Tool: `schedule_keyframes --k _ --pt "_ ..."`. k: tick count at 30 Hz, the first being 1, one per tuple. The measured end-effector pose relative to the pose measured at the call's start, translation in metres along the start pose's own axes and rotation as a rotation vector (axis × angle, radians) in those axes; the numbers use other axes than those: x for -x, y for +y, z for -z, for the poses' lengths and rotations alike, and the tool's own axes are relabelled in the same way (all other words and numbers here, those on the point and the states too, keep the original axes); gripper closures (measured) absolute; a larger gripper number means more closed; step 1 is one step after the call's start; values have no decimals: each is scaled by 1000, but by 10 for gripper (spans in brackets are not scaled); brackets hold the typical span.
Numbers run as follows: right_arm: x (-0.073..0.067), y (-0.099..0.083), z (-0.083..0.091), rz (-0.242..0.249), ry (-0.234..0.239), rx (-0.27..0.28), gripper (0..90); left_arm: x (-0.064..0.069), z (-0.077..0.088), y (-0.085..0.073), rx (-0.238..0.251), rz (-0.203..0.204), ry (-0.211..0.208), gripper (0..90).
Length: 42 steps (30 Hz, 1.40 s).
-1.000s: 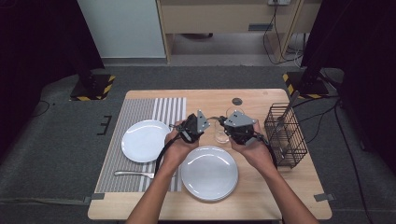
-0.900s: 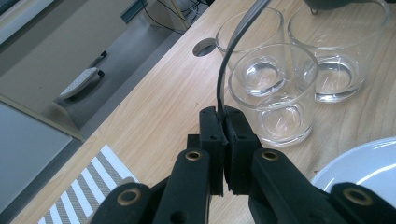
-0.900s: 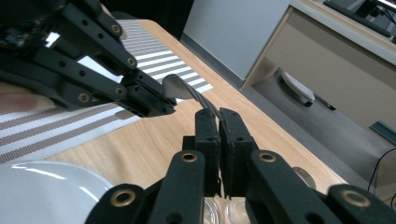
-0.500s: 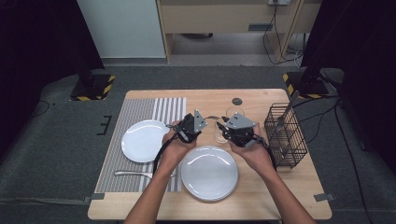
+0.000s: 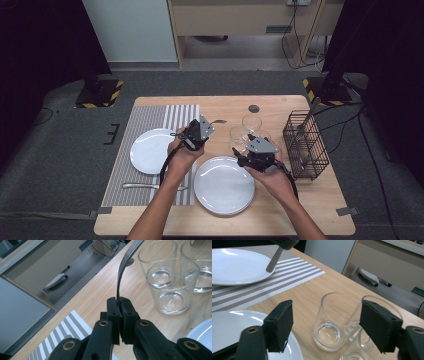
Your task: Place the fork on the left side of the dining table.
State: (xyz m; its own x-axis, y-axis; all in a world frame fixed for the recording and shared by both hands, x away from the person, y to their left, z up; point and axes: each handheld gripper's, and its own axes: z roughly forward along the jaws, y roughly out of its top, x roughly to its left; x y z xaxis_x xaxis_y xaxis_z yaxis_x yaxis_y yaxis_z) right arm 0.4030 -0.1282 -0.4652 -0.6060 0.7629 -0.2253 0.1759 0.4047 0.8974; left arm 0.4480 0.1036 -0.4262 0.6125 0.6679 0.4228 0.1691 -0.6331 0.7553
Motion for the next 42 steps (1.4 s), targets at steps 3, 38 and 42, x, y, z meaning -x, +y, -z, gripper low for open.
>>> schedule_keyframes --k 3,38,42 --pt "-5 -8 3 3 6 -3 206 -4 2 -4 -5 -11 13 873" --pt "-12 -39 17 37 10 -38 99 -41 10 -35 -107 -78 100 872" --pt "-11 -40 19 37 9 -32 99 -42 11 -37 -116 -85 106 872"
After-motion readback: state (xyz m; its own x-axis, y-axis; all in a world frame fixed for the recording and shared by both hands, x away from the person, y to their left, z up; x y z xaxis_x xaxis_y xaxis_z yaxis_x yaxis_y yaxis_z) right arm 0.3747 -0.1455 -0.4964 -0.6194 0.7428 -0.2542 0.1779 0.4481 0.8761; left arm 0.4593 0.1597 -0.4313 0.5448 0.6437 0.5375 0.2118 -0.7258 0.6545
